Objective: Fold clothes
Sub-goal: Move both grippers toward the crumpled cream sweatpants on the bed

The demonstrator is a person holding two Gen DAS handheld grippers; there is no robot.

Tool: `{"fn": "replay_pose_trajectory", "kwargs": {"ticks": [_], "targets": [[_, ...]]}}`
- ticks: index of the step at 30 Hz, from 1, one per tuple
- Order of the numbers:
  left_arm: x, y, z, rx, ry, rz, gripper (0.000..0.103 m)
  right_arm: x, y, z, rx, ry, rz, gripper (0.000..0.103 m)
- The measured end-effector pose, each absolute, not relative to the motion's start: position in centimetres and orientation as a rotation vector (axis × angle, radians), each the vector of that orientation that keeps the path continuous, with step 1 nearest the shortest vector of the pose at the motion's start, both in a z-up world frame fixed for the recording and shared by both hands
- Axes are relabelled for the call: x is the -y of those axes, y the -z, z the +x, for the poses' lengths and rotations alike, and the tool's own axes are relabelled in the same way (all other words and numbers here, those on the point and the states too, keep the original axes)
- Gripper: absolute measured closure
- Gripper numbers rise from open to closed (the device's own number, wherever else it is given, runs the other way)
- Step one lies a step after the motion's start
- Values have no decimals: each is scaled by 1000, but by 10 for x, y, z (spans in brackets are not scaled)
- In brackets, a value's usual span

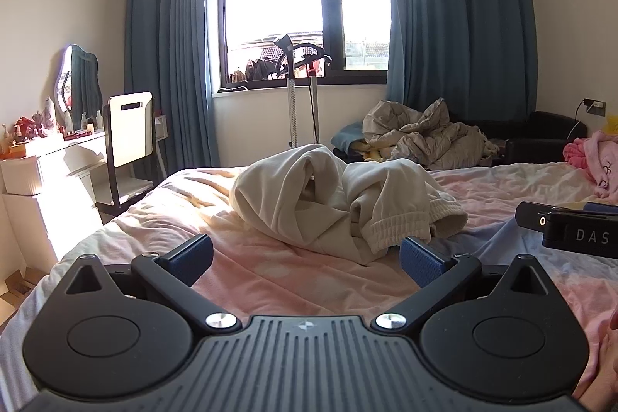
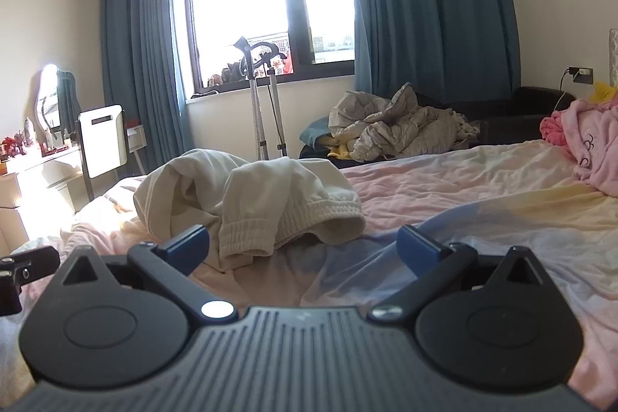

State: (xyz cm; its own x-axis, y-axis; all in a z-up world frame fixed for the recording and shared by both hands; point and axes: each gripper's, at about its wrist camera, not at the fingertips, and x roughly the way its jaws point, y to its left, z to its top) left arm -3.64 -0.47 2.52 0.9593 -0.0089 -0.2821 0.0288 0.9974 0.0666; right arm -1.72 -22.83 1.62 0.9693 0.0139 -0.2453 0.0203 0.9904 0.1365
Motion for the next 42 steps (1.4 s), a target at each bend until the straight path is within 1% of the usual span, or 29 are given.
{"fn": "replay_pose_trajectory", "kwargs": {"ticks": [3, 6, 9, 13, 18, 24, 35, 42], "targets": [[5, -46, -54, -275, 29, 49, 0, 227, -29, -31, -261, 8, 149, 0], [4, -66, -65, -305, -5, 31, 0, 222, -49, -48, -245, 5, 127, 0], [3, -86, -78, -333, -35, 41, 0, 219, -68, -66, -226, -1, 140, 0], [0, -115, -105, -326, -66, 66, 0, 213, -93, -93, -210, -2, 140, 0], [-1, -151, -130, -345, -93, 121, 0, 212, -118, -115, -237, -13, 143, 0], [-4, -179, -147, -365, -113, 90, 0, 211, -141, -138, -245, 24, 86, 0], [3, -223, -179, -318, -153, 104, 0, 220, -188, -168, -233, -11, 118, 0], [7, -244, -178, -295, -133, 85, 0, 226, -214, -170, -219, -4, 152, 0]]}}
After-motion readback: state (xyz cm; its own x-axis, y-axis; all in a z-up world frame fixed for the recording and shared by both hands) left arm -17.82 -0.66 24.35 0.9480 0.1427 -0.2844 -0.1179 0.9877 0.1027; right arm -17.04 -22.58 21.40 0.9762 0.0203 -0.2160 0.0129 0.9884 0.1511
